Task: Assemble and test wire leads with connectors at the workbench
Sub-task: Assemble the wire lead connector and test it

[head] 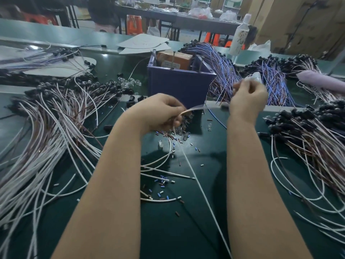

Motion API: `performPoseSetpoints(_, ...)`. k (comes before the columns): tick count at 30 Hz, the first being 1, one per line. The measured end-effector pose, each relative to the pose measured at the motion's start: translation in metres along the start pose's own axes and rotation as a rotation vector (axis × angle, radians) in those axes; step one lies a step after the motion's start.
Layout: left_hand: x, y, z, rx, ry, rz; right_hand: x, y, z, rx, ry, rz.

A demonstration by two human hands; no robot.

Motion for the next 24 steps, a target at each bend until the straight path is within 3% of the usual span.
performPoseSetpoints(2, 0.0, -0.005, -0.001, -0.031, 0.015, -0.029, -0.001, -0.002, -0.002, -0.046, -0.032, 0.104)
performPoseSetpoints(4, -0.008, -0.011, -0.005, -0.106, 0.075, -0.049, 0.011, 0.013, 0.011, 0.051, -0.161, 0.228)
performPoseSetpoints(7, -0.023, -0.013, -0.008, -0.199, 0.168, -0.041, 0.024, 0.058, 0.042, 0.392, -0.365, 0.615)
performPoseSetpoints(9, -0.032, -0.018, -0.007, -0.262, 0.232, -0.075, 0.013, 0.076, 0.062, 0.635, -0.367, 0.842)
performPoseSetpoints(11, -0.036, -0.028, -0.004, -0.342, 0.279, -0.098, 0.007, 0.078, 0.067, 0.74, -0.321, 0.846)
performPoseSetpoints(12, -0.036, -0.033, -0.003, -0.361, 0.281, -0.108, 0.009, 0.075, 0.065, 0.705, -0.341, 0.832)
performPoseSetpoints(14, -0.032, -0.039, 0.0, -0.341, 0.237, -0.183, 0.018, 0.062, 0.048, 0.505, -0.397, 0.806)
performPoseSetpoints(17, -0.024, -0.048, 0.006, -0.301, 0.149, -0.316, 0.017, 0.036, 0.021, 0.312, -0.266, 0.756)
performPoseSetpoints(20, -0.034, -0.052, 0.008, -0.327, 0.167, -0.454, -0.001, 0.044, 0.03, 0.518, -0.147, 0.865)
performPoseSetpoints(22, -0.044, -0.048, 0.006, -0.341, 0.173, -0.594, -0.001, 0.061, 0.049, 0.684, -0.152, 0.756)
performPoseSetpoints(24, -0.053, -0.048, 0.006, -0.465, 0.16, -0.75, 0.002, 0.073, 0.061, 0.771, -0.176, 0.647)
Point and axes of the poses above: each hand's wrist, its own z-axis away from the middle knuckle, its own y-axis out of the palm, x = y × z, the point moved 8 cm from there along -z, towards the middle knuckle, and after that the axes turned 15 degrees about y, right-handed, at the moved point
